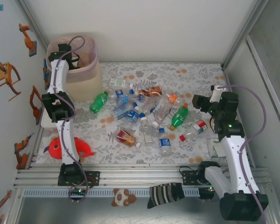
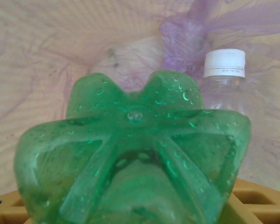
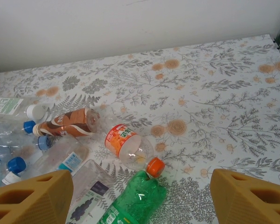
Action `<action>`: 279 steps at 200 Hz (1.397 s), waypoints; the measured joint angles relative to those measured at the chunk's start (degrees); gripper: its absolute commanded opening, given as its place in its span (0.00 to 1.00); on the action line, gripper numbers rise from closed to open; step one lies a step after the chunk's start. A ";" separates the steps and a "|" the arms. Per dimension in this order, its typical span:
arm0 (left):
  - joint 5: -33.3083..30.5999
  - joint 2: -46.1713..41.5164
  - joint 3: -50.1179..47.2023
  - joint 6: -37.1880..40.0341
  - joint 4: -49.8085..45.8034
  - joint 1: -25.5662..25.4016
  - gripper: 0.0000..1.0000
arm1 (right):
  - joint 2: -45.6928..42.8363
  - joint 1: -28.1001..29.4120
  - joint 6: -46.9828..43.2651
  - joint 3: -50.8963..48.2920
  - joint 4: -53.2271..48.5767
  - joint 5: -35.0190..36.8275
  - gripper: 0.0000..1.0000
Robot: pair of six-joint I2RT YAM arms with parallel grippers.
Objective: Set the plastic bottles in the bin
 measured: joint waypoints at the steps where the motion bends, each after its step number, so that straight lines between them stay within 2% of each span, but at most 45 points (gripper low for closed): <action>1: 0.04 0.00 0.00 -0.07 0.00 0.00 0.65 | 0.00 0.00 0.00 0.00 0.00 0.00 0.76; 63: 3.23 0.02 0.00 -1.49 -0.11 0.00 0.76 | -0.02 0.00 1.31 0.00 -1.64 0.22 0.76; 124: 6.71 -2.25 0.00 -2.36 0.28 0.00 0.76 | 0.04 0.00 8.44 1.99 -11.21 3.06 0.76; 204: 10.95 -12.17 0.00 -3.41 1.40 -0.11 0.76 | 1.31 0.00 20.28 3.98 -22.60 8.00 0.77; 234: 12.20 -15.19 0.00 -3.78 1.42 -0.46 0.69 | 2.78 0.00 24.87 3.30 -24.26 8.20 0.77; 279: 17.42 -18.62 -1.03 -4.35 1.55 -1.70 0.44 | 4.28 0.00 27.91 1.66 -25.44 8.17 0.77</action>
